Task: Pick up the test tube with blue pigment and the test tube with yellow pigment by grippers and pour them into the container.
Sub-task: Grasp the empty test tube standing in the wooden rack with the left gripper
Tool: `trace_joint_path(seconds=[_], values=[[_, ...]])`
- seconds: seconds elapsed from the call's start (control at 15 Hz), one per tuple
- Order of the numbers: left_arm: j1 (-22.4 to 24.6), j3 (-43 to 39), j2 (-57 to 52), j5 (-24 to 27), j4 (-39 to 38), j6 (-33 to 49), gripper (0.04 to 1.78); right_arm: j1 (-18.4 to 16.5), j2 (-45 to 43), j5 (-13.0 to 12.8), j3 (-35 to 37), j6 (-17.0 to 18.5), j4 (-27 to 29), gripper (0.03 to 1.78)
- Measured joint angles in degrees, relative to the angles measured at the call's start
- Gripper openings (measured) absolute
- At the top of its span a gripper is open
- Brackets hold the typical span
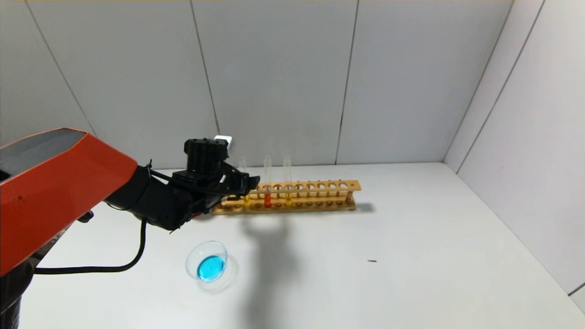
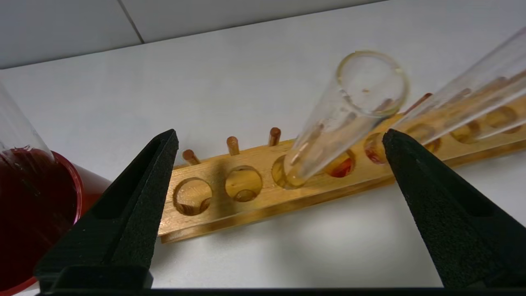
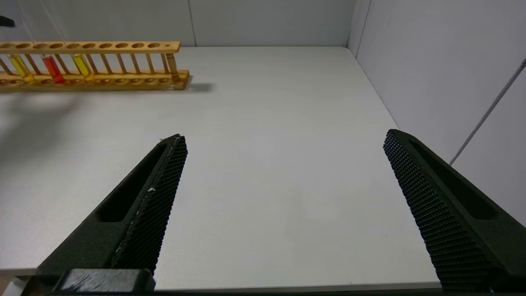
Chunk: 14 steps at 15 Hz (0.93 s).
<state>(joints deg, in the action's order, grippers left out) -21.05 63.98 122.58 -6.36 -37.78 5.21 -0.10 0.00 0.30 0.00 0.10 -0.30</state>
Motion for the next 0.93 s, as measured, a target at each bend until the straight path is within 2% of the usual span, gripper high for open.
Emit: trace_joint_path(seconds=[0.2, 0.4, 0.53, 0.8, 0.93], values=[[0.02, 1.51, 1.54, 0.02, 0.10, -0.04, 1.74, 0.00, 0.00, 0.02, 0.00, 0.00, 0.00, 1.75], [0.00, 2.19, 2.43, 0.00, 0.77, -0.06, 1.58, 0.00, 0.00, 0.00, 0.00, -0.02, 0.00, 1.75], [-0.05, 2.67, 2.95, 0.00, 0.77, -0.06, 1.33, 0.00, 0.00, 0.00, 0.00, 0.00, -0.02, 1.75], [-0.35, 2.94, 3.58, 0.02, 0.74, -0.78, 0.61, 0.00, 0.00, 0.00, 0.00, 0.00, -0.02, 1.75], [-0.74, 2.94, 3.83, 0.02, 0.74, -1.83, 0.35, 0.00, 0.00, 0.00, 0.00, 0.00, 0.00, 1.75]])
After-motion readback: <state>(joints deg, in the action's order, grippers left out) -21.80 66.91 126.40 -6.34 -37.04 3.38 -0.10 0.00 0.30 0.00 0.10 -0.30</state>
